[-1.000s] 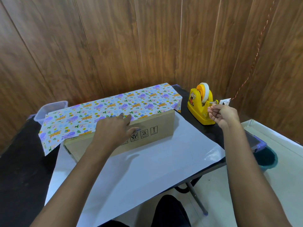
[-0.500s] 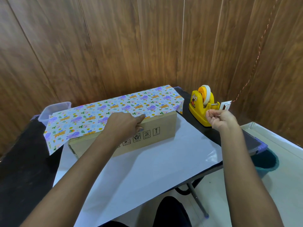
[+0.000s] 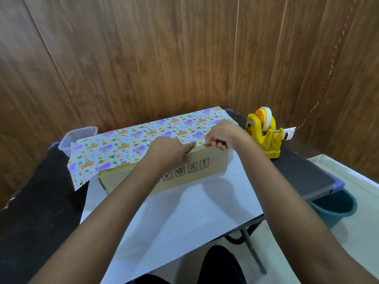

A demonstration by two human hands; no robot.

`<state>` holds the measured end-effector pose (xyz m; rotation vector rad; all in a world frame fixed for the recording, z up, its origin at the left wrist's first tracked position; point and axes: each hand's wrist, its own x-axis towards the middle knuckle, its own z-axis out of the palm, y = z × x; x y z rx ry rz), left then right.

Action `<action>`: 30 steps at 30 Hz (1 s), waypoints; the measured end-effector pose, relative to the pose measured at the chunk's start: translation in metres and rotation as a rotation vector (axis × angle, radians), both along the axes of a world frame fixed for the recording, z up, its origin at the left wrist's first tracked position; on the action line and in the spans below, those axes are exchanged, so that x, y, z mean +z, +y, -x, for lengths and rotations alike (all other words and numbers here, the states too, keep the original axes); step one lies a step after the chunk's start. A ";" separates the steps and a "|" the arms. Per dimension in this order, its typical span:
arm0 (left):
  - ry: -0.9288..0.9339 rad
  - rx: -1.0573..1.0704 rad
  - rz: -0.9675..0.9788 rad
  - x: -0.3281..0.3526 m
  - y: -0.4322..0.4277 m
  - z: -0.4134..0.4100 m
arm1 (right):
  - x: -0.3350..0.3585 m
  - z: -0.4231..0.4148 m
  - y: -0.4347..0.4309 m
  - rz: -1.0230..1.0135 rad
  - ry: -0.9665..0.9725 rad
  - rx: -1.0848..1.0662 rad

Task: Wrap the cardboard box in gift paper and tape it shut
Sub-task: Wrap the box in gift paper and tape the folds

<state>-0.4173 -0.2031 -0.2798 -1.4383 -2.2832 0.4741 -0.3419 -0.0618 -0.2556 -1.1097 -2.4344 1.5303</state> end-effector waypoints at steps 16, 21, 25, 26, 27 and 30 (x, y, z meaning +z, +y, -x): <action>0.001 0.004 -0.012 -0.002 0.000 0.001 | 0.010 0.015 -0.007 -0.278 -0.424 0.160; -0.004 0.001 -0.003 -0.001 0.000 0.001 | 0.006 0.002 0.002 -0.275 -0.426 0.111; 0.005 0.001 -0.006 -0.002 0.000 0.002 | -0.007 -0.006 0.008 -0.152 -0.348 0.038; 0.005 0.002 -0.007 -0.003 -0.001 0.002 | -0.010 -0.008 0.008 -0.097 -0.303 0.030; 0.004 0.005 -0.007 -0.003 -0.001 0.001 | -0.014 -0.011 0.008 -0.037 -0.252 0.027; 0.004 0.001 -0.001 -0.002 -0.001 0.001 | -0.020 -0.021 0.010 0.131 -0.119 0.030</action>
